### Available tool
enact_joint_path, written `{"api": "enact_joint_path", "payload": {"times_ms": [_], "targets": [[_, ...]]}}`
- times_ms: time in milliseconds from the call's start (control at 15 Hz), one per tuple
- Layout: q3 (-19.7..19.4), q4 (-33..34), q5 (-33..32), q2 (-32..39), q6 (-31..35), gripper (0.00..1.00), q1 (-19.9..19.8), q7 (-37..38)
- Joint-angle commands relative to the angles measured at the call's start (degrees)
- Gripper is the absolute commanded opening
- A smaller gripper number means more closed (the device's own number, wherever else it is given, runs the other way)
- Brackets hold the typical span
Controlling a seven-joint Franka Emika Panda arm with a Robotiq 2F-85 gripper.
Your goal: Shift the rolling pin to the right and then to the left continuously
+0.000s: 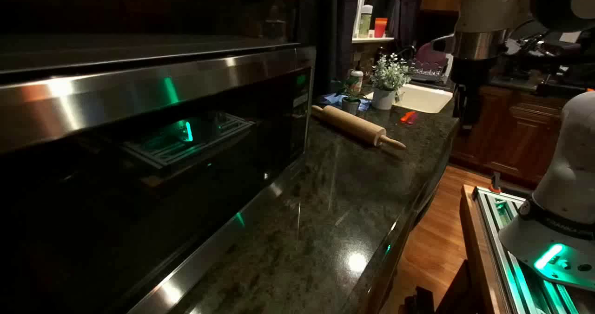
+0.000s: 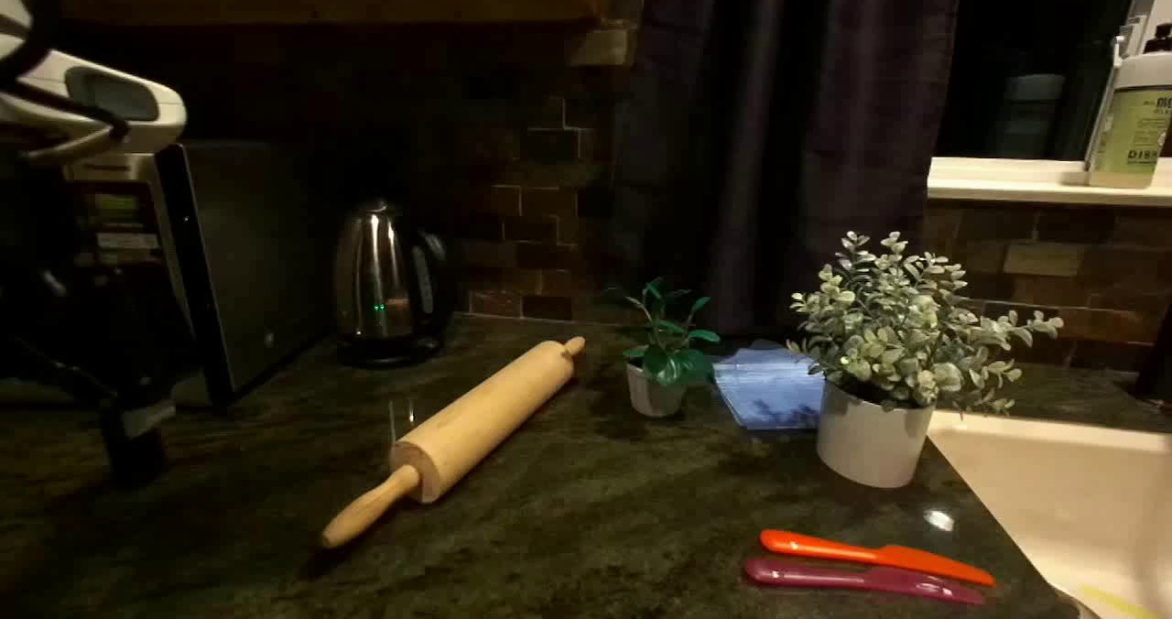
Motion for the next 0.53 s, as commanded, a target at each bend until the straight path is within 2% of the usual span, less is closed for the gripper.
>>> {"api": "enact_joint_path", "payload": {"times_ms": [0, 467], "targets": [[-0.8, 0.0, -0.5, 0.2, -0.1, 1.00, 0.9, 0.6], [-1.1, 0.1, -0.2, 0.2, -0.6, 1.00, 0.7, 0.5]]}}
